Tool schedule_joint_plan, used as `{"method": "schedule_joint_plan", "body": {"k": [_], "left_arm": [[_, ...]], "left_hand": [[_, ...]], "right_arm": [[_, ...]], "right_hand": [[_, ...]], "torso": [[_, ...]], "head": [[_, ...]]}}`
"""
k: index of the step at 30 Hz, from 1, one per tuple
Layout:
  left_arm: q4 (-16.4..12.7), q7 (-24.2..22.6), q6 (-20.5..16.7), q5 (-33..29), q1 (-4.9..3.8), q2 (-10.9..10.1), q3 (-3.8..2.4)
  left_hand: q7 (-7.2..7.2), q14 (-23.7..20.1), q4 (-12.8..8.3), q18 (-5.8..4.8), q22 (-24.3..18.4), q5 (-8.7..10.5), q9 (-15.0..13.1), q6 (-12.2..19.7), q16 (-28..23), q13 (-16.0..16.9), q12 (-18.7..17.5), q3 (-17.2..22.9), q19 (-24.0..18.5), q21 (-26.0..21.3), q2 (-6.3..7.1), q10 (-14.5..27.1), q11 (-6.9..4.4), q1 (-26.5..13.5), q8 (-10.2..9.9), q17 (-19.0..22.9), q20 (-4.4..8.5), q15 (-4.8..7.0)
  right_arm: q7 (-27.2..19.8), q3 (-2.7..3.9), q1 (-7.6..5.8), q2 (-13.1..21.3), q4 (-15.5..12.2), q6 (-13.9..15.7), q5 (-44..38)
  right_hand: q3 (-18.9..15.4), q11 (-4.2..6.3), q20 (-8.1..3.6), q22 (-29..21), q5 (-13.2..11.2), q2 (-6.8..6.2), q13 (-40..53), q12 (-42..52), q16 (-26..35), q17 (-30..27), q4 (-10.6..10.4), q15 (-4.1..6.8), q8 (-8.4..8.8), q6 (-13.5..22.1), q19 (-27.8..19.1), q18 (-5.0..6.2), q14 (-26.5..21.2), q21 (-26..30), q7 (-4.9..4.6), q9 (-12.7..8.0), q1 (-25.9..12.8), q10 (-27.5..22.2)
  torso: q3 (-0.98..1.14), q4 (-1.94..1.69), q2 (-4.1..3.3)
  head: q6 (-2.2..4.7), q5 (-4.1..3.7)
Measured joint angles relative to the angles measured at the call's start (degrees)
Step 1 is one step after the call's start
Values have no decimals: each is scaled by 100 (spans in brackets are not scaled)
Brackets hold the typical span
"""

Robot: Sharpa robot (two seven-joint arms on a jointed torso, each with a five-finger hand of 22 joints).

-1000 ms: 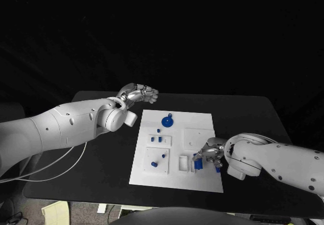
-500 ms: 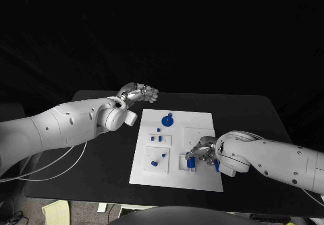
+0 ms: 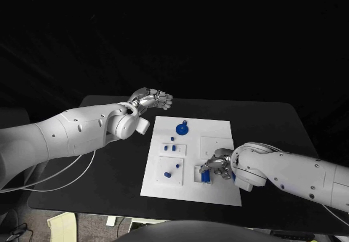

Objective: Assemble the parts on the task board

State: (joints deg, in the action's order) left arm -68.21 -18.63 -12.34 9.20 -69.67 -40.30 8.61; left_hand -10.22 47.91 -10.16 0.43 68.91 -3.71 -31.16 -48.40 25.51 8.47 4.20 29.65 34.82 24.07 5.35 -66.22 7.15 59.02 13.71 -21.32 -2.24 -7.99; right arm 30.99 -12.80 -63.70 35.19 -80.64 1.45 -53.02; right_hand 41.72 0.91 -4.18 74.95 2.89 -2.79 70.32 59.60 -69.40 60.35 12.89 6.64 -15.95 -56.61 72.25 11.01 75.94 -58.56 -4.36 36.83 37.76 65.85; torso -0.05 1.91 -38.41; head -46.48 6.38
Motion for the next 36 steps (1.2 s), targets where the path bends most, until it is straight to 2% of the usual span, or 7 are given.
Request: {"method": "schedule_joint_plan", "body": {"k": [14, 22, 24, 31, 36], "left_arm": [[-1, 11, 8, 0, 0, 4, 1], [-1, 18, 14, 0, 0, 6, 1], [-1, 20, 15, 0, 0, 6, 1], [-1, 33, 24, 0, 0, 6, 1], [0, 46, 31, 0, 0, 6, 1]], "left_hand": [[0, 0, 29, 0, 5, 0, 5, 0, 0, -4, 0, 2, 0, -12, 0, 21, 21, 0, 0, -5, 0, 0], [0, 0, 29, 0, 10, 0, 5, 0, 0, -4, 0, 2, 0, -13, 0, 21, 21, 0, 0, -5, 0, 0], [0, 0, 29, 0, 10, 0, 5, 0, -22, -4, 0, 3, 0, -12, 0, 21, 21, 0, 0, -5, 0, 0], [0, 0, 29, 0, 9, 0, 5, 0, -22, -9, 0, 3, 0, -12, 0, 21, 21, 0, 0, -9, 0, 0], [0, 0, 29, 0, 15, 0, 5, 0, -22, -9, 0, 3, 0, -12, 0, 21, 21, 0, 0, -9, 0, 0]], "right_arm": [[-30, 3, 17, -57, 8, -5, -39], [-46, -4, 37, -92, 8, -10, -38], [-47, -4, 38, -95, 21, -12, -38], [-47, -4, 40, -106, 34, -9, -67], [-46, -4, 41, -107, 39, 0, -106]], "right_hand": [[-37, 0, 20, 0, 0, -52, 1, -2, 0, 0, -25, 10, 20, -11, -19, 0, -10, 0, -10, -31, -52, 0], [-61, 0, 20, 0, 0, -158, 1, -3, 0, -1, -49, 9, 38, -51, -20, 5, -11, 0, -29, -43, -159, 0], [-103, 0, 20, 0, 0, -211, 1, -3, 0, -1, -59, 9, 37, -79, -20, 7, -11, 0, -57, -42, -213, 0], [-263, 0, 20, 0, 0, -346, 1, -4, -1, -1, -54, 9, 66, -91, -20, 8, -10, 0, -69, -42, -347, 0], [-496, 15, 20, 0, 0, -326, 1, -4, -1, -1, 20, 8, 66, -100, -20, 9, -10, 0, -78, -38, -424, -15]], "torso": [[-1, 9, 1], [-1, 9, 1], [-1, 9, 1], [-1, 9, 2], [-1, 9, 2]], "head": [[-5, 20], [-10, 29], [-12, 32], [-18, 36], [-23, 42]]}}
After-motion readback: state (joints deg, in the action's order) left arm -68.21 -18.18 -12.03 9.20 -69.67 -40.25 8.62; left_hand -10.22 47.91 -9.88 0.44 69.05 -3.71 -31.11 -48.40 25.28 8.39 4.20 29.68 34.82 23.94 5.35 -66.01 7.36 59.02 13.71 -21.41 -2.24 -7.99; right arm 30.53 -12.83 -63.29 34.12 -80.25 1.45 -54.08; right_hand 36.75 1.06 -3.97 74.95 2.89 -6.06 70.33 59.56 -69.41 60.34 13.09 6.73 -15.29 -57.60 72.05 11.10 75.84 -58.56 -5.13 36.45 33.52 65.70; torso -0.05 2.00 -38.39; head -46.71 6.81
